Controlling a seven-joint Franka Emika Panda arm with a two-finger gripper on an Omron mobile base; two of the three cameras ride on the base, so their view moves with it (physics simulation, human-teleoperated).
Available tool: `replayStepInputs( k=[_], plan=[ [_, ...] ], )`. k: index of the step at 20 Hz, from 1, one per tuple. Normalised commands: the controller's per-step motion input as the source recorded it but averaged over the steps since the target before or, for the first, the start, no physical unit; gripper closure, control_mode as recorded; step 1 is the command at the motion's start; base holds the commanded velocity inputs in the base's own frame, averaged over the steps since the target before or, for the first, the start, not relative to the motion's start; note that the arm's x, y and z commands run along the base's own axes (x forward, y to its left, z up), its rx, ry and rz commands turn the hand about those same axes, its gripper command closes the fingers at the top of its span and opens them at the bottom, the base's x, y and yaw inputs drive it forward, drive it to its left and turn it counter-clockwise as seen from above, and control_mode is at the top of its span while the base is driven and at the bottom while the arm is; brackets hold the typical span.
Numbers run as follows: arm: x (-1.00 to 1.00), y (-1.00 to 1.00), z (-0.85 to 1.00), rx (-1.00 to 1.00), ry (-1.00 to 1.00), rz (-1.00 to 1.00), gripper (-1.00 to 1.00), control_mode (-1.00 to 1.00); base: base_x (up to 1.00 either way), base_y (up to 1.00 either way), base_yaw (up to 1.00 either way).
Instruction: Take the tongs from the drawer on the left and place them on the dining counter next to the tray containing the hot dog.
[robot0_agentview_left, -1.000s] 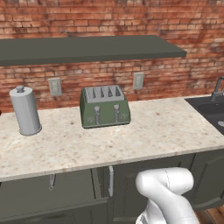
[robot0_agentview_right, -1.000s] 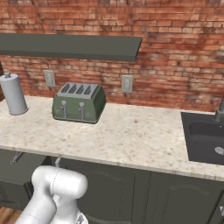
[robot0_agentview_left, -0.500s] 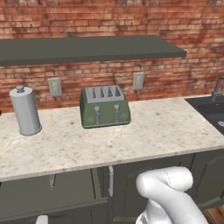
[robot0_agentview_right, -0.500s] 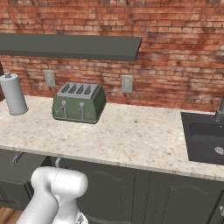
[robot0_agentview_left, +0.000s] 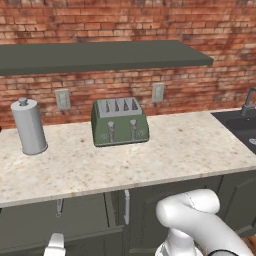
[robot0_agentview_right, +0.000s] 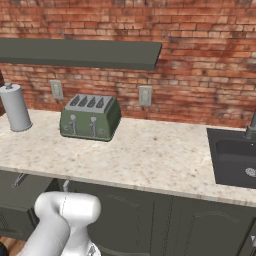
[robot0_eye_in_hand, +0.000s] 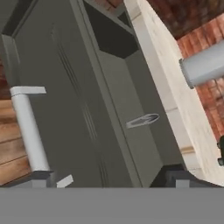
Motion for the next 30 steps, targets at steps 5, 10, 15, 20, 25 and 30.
replayStepInputs(
  k=[5, 10, 15, 20, 25, 30],
  plan=[
    [0.00, -0.04, 0.23, 0.01, 0.24, 0.00, -1.00, -1.00, 0.00, 0.00, 0.00],
    [0.04, -0.05, 0.26, 0.00, 0.28, 0.00, -1.00, -1.00, 0.00, 0.00, 0.00],
    [0.27, -0.13, 0.04, 0.00, 0.24, 0.00, -1.00, -1.00, 0.00, 0.00, 0.00],
    [0.39, -0.18, 0.00, 0.00, 0.17, 0.00, -1.00, -1.00, 0.00, 0.00, 0.00],
    [0.31, -0.07, 0.00, 0.00, 0.26, 0.03, -1.00, -1.00, 0.00, 0.00, 0.00],
    [0.12, 0.00, -0.03, 0.00, 0.30, 0.07, -1.00, -1.00, 0.00, 0.00, 0.00]
  ],
)
